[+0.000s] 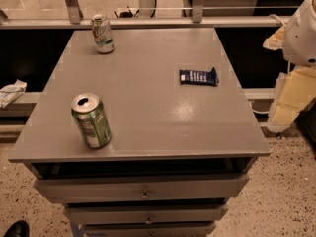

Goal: Move rxbar blueberry near 7up can

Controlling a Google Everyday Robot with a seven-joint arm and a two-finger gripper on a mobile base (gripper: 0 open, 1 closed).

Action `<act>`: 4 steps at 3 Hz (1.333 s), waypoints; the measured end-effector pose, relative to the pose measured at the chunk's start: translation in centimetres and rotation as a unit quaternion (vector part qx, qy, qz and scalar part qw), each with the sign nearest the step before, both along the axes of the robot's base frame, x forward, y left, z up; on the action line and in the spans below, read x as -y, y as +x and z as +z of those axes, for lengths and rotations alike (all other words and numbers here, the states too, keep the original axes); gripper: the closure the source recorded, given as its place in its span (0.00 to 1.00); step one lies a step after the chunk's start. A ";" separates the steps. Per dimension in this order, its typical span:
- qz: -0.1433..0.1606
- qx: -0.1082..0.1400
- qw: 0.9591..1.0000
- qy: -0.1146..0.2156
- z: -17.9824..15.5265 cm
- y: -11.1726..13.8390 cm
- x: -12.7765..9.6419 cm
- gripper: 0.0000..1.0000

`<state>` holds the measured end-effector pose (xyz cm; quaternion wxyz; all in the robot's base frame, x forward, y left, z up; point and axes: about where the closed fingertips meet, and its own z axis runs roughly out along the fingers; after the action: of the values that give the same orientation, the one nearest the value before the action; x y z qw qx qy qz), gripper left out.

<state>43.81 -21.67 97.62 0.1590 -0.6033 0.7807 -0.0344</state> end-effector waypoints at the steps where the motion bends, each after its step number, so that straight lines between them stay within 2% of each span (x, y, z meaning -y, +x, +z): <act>1: 0.000 0.001 1.000 0.003 -0.1 0.2 0.0 0.00; 2: -0.008 0.015 0.998 0.053 -2.0 3.8 -0.5 0.00; 3: -0.037 0.028 0.993 0.107 -3.9 8.4 -0.6 0.00; 4: -0.090 0.041 0.979 0.176 -6.5 13.9 -0.6 0.00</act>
Offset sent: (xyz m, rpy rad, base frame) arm 0.0671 0.0061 -0.0371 0.1881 -0.0426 -0.0295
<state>57.70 -21.03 91.16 0.2913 -0.4908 0.8186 0.0646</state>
